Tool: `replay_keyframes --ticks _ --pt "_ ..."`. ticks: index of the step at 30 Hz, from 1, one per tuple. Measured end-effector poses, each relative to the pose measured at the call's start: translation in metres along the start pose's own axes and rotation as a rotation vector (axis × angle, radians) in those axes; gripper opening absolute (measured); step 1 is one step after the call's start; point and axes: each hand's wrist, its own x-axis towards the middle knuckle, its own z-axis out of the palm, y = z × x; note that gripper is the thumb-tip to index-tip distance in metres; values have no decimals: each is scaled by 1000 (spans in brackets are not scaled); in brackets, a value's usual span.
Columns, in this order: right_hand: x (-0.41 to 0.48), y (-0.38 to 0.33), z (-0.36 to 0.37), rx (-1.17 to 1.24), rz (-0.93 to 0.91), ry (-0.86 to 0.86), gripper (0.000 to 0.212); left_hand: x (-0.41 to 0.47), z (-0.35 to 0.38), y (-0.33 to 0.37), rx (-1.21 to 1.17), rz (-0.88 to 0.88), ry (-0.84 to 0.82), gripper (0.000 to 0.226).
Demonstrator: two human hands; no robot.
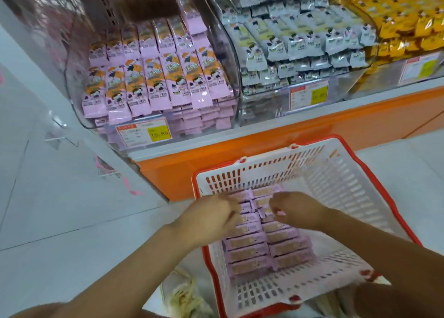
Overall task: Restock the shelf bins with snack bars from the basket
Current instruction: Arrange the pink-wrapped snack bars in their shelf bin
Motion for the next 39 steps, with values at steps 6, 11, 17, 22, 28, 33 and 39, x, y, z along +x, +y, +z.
replay_keyframes --ticks 6,11,17,22,28,33,39 --pt "-4 31 104 82 135 -354 70 6 39 -14 144 -173 -361 31" --pt "0 29 137 -96 81 -410 79 16 35 -11 169 -198 -394 26" --pt "3 21 140 -328 -132 -330 69 20 29 -12 117 -211 -415 42" --pt "1 29 142 -290 -56 -326 71 16 26 -11 112 -200 -405 43" --pt "-13 31 117 -189 156 -306 73 10 20 -10 0 -238 -397 44" --pt "-29 18 35 658 373 -219 33 8 4 -12 -185 -314 -257 45" --pt "-45 -33 -49 2017 204 -294 25 6 -34 0 -622 -371 42 44"
